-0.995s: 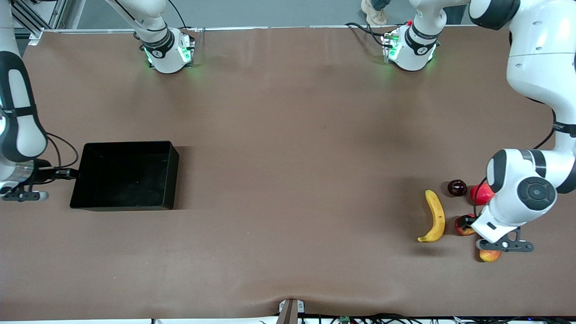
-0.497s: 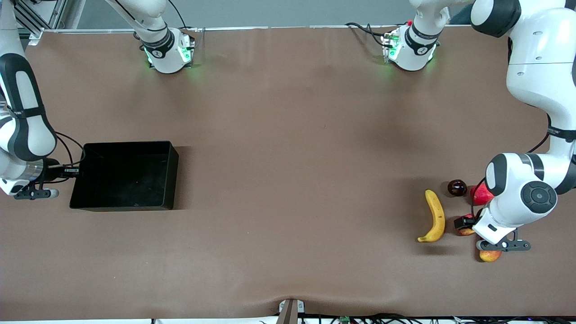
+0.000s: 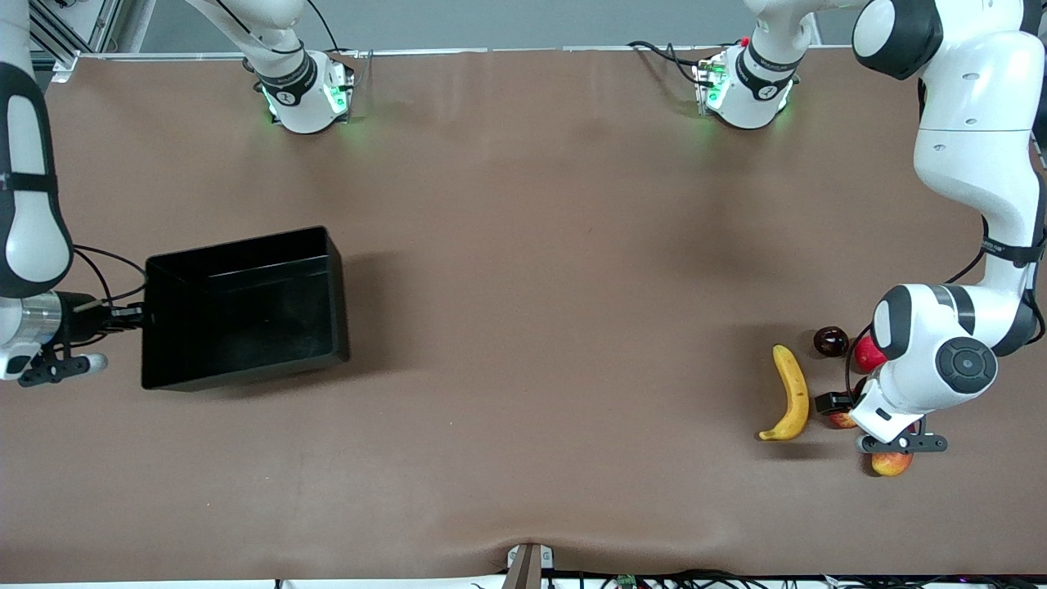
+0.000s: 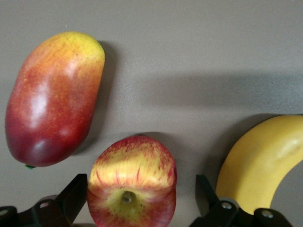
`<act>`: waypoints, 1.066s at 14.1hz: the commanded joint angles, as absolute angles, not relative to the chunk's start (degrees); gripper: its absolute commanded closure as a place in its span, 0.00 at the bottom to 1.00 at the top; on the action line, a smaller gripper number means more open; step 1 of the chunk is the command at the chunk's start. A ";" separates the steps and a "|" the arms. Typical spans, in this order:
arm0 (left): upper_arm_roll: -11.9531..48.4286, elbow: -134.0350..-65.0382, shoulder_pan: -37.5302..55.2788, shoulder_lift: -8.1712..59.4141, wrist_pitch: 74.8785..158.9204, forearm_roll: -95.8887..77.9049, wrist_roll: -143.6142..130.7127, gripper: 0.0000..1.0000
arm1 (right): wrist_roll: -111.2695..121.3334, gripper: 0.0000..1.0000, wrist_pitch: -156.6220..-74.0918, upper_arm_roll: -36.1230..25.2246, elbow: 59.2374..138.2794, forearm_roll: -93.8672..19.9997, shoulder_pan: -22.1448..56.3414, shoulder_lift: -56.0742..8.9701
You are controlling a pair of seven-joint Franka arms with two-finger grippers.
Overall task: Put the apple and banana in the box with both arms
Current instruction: 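Grasp the apple with the left gripper while the right gripper grips the box, then lift the apple with the left gripper while the right gripper drags the box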
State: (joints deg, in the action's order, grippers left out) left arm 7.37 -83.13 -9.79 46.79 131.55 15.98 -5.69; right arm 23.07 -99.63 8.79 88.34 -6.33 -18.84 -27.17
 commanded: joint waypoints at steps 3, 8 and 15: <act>7.47 -82.88 -9.93 46.58 131.66 16.08 -4.75 1.00 | 9.09 1.00 -98.87 8.79 87.71 -11.95 -8.73 -27.33; 8.26 -82.35 -9.32 42.82 130.96 16.26 -4.22 1.00 | -4.01 1.00 -103.96 8.70 87.54 -14.15 2.79 -27.60; 14.75 -82.70 -8.88 31.83 120.60 15.47 -6.84 1.00 | -21.96 1.00 -116.53 8.79 87.54 -15.99 17.47 -33.82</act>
State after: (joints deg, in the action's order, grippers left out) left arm 13.15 -80.89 -8.89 35.42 123.33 15.98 -5.32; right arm -19.32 -114.01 9.13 88.46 -13.13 14.82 -31.19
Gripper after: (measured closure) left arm 0.313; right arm 0.938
